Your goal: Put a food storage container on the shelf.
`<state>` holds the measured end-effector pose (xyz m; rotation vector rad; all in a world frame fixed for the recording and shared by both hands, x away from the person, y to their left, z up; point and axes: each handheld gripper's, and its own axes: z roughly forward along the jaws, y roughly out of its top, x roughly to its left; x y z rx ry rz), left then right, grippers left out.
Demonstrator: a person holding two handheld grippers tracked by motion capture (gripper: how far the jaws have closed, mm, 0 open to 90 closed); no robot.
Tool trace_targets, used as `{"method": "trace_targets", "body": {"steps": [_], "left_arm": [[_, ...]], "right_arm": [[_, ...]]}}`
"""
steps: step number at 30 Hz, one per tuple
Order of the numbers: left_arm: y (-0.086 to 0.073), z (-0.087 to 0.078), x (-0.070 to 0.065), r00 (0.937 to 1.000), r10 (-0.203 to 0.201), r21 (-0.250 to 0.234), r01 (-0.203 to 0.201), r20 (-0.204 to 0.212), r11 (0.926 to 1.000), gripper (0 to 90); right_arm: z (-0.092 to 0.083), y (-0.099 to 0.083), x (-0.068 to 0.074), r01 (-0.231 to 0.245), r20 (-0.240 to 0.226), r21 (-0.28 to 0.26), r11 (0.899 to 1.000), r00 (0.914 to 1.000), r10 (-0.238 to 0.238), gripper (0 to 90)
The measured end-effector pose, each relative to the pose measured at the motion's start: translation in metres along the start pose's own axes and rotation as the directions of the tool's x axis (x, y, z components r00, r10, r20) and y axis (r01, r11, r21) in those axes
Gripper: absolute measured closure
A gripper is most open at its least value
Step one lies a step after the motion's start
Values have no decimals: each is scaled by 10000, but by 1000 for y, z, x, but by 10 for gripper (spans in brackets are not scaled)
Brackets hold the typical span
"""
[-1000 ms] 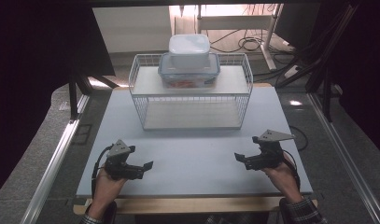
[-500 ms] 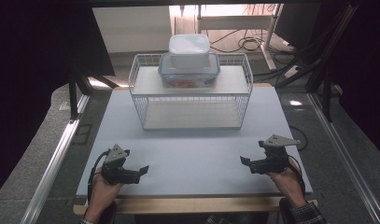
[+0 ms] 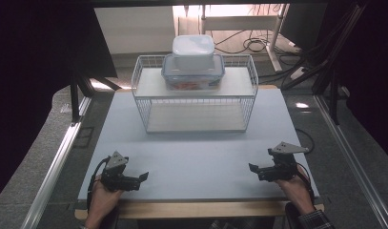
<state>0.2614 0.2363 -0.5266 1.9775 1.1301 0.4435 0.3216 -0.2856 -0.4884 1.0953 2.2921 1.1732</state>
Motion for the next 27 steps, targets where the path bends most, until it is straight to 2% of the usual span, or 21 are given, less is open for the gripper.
{"method": "trace_targets", "body": {"steps": [13,20,27], "left_arm": [[-4,6,4,9997,-200,294,203,-123,9994,2],[-3,11,4,9992,-357,690,368,-175,9969,4],[-2,12,5,9991,-384,832,396,-165,9957,6]], "right_arm": [[5,-10,-3,-126,-68,435,9990,9999,129,5],[13,-13,-1,7,-201,959,9954,9998,13,0],[15,-14,-1,55,-191,1125,9936,9998,-34,0]]}}
